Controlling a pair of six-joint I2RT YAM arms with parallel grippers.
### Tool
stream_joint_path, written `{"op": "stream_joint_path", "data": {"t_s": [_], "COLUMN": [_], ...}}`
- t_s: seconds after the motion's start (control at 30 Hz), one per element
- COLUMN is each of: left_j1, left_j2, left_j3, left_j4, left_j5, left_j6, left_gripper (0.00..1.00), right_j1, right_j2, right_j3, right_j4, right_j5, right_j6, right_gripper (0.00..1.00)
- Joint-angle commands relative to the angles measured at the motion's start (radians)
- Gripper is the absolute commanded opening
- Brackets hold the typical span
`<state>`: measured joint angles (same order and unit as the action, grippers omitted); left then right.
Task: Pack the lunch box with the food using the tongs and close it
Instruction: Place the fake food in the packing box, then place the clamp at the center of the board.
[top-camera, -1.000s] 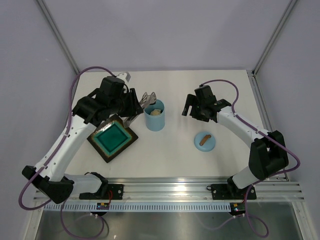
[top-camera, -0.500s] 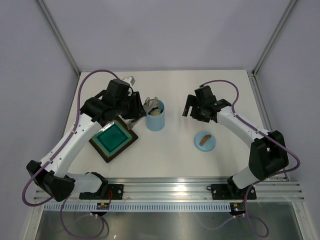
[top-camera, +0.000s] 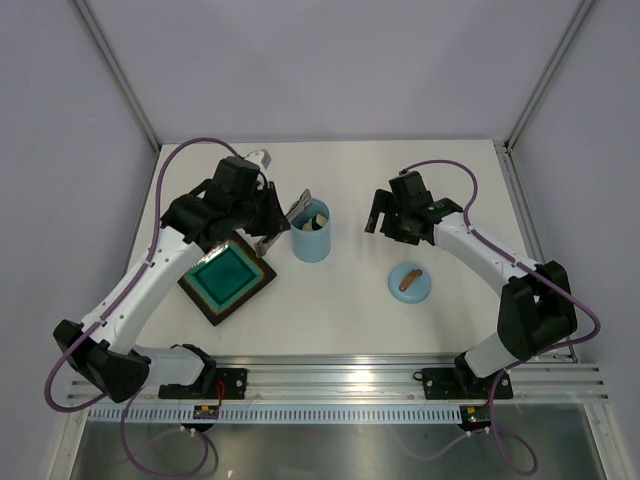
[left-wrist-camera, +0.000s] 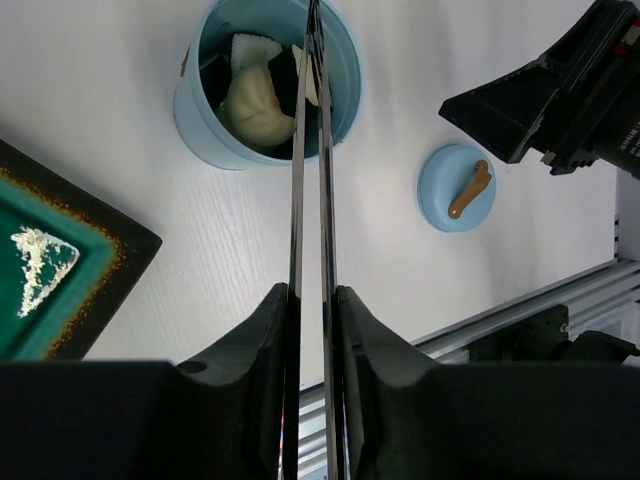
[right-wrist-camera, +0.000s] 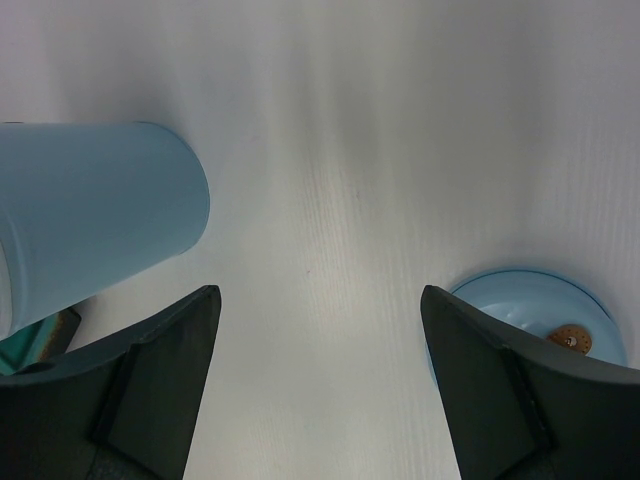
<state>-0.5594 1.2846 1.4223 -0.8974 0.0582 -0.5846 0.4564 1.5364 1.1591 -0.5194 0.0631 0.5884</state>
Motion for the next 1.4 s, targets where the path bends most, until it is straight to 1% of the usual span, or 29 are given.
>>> {"op": "stream_joint_path", "data": {"t_s": [0.0,0.1,0.13,0.2,0.3,0.4,0.47,0.57,0.6,0.63,0.7,0.8,0.83,0.87,1.0,1.2,1.37], "left_j1": [-0.005,-0.005,-0.005,-0.005,-0.004,0.009,0.029,0.098,0.136,0.153,0.200,0.226,0.233,0.245,0.254,0.289,0.302], "left_j2": [-0.042,-0.067,-0.073,-0.090,-0.108,-0.100,-0.088,-0.047,-0.032,0.008,0.060,0.169,0.197,0.255,0.381,0.574,0.677], "left_j3": [0.038,0.067,0.073,0.084,0.087,0.086,0.081,0.075,0.072,0.076,0.098,0.106,0.109,0.128,0.165,0.254,0.308], "left_j4": [0.071,0.063,0.055,0.045,0.029,0.023,0.046,0.113,0.139,0.179,0.209,0.285,0.326,0.351,0.429,0.448,0.457], "left_j5": [0.008,-0.038,-0.049,-0.070,-0.171,-0.224,-0.225,-0.207,-0.198,-0.202,-0.216,-0.286,-0.284,-0.247,-0.184,-0.101,-0.087], "left_j6": [0.006,0.015,0.019,0.023,0.034,0.048,0.061,0.095,0.106,0.124,0.141,0.178,0.186,0.186,0.181,0.137,0.120], "left_gripper": [0.13,0.02,0.00,0.00,0.00,0.00,0.00,0.00,0.00,0.00,0.00,0.00,0.00,0.00,0.00,0.00,0.01], "right_j1": [0.008,0.007,0.007,0.007,0.008,0.007,0.007,0.007,0.007,0.007,0.007,0.007,0.007,0.007,0.007,0.007,0.007], "right_j2": [-0.035,-0.035,-0.035,-0.035,-0.038,-0.044,-0.050,-0.059,-0.062,-0.068,-0.076,-0.088,-0.094,-0.097,-0.119,-0.144,-0.156], "right_j3": [0.040,0.044,0.045,0.045,0.042,0.037,0.031,0.025,0.022,0.021,0.016,0.010,0.010,0.005,-0.012,-0.021,-0.022], "right_j4": [0.001,0.001,0.001,-0.001,-0.001,0.001,-0.001,-0.001,-0.001,0.001,-0.002,-0.011,-0.014,-0.019,-0.027,-0.051,-0.074], "right_j5": [0.024,0.024,0.024,0.023,0.026,0.027,0.027,0.027,0.027,0.029,0.030,0.043,0.044,0.049,0.064,0.086,0.110], "right_j6": [-0.002,-0.002,-0.002,-0.002,-0.002,-0.002,-0.002,-0.001,-0.001,-0.001,-0.001,-0.002,-0.004,-0.005,-0.006,-0.002,-0.001], "right_gripper": [0.89,0.89,0.89,0.89,0.89,0.89,0.89,0.89,0.89,0.89,0.89,0.89,0.89,0.89,0.90,0.90,0.90]}}
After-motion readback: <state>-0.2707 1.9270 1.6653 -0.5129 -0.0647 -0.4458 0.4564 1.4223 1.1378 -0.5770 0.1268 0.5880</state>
